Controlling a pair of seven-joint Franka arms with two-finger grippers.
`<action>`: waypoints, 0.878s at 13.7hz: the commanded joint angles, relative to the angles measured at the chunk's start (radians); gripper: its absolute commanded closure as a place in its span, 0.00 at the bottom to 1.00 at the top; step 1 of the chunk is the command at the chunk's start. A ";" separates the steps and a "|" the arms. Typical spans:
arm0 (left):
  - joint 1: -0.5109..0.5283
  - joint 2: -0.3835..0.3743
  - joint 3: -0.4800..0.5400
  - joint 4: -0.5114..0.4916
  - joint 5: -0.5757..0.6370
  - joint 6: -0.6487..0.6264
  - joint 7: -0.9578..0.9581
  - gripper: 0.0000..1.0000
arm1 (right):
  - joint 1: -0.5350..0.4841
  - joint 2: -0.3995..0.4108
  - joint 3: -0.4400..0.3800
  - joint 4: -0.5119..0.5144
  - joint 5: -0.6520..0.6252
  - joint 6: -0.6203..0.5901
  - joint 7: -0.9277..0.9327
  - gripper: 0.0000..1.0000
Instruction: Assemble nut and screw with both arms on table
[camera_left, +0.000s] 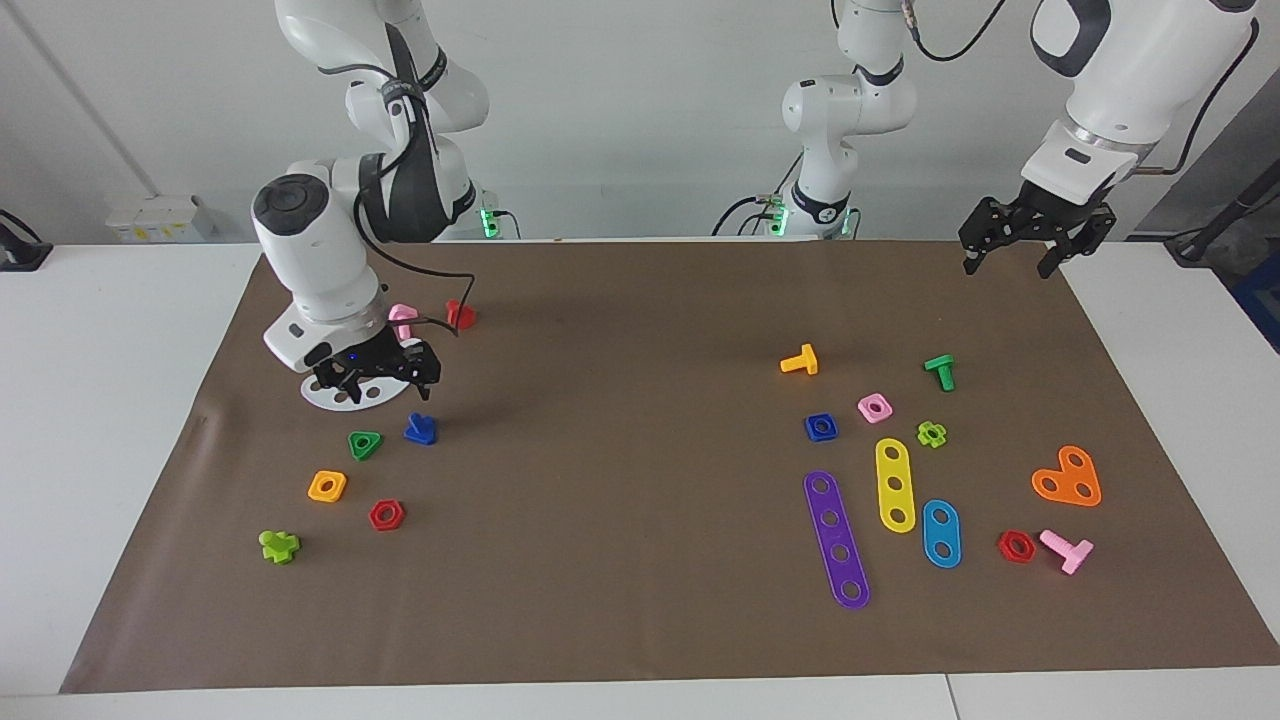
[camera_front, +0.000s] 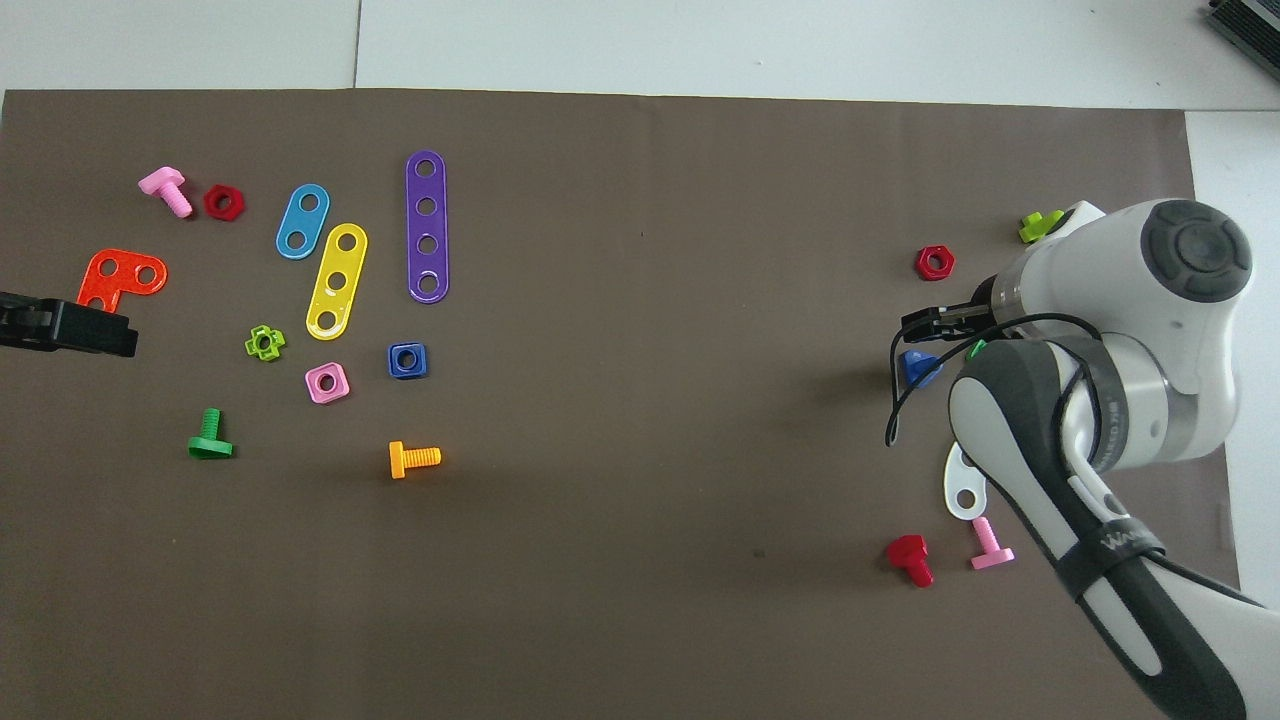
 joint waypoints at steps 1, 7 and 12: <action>0.011 -0.030 -0.005 -0.029 -0.004 -0.004 0.007 0.00 | -0.006 -0.023 0.001 -0.106 0.016 0.082 -0.073 0.00; 0.011 -0.030 -0.005 -0.029 -0.004 -0.004 0.005 0.00 | -0.019 -0.032 0.001 -0.223 0.018 0.215 -0.114 0.06; 0.011 -0.030 -0.005 -0.029 -0.004 -0.004 0.005 0.00 | -0.022 -0.015 0.001 -0.228 0.021 0.247 -0.136 0.27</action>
